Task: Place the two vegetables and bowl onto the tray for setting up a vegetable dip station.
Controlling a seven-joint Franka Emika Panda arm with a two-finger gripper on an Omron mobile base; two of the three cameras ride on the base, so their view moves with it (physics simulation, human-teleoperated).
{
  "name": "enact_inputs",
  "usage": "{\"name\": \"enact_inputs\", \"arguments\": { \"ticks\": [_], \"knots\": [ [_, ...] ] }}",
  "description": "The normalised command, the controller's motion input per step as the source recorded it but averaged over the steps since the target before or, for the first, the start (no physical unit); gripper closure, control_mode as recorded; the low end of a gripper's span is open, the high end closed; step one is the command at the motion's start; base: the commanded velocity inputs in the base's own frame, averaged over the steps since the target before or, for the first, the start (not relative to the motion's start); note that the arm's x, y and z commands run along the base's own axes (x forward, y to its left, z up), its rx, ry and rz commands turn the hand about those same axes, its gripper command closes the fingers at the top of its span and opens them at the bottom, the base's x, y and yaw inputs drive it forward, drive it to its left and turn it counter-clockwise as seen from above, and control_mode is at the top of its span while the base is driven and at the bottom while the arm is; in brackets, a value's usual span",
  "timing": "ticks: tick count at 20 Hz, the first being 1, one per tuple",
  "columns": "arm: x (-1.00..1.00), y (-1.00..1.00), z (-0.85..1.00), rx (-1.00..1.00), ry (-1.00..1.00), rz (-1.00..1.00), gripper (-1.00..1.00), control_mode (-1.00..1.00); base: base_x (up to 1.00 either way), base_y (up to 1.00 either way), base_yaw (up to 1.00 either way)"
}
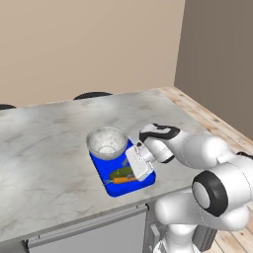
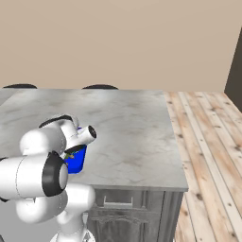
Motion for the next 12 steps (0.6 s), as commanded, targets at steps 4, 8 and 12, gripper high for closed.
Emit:
{"name": "enact_inputs", "arguments": {
  "ticks": [4, 8, 12],
  "knots": [
    [-0.18, -0.12, 0.17, 0.02, 0.00, 0.00, -1.00, -1.00, 0.00, 0.00, 0.00],
    [-0.27, -0.01, 0.30, -0.04, 0.06, -0.09, -1.00, -1.00, 0.00, 0.00, 0.00],
    [-0.28, 0.00, 0.38, -0.09, 0.11, -0.17, -1.00, -1.00, 0.00, 0.00, 0.00]
  ]
}}
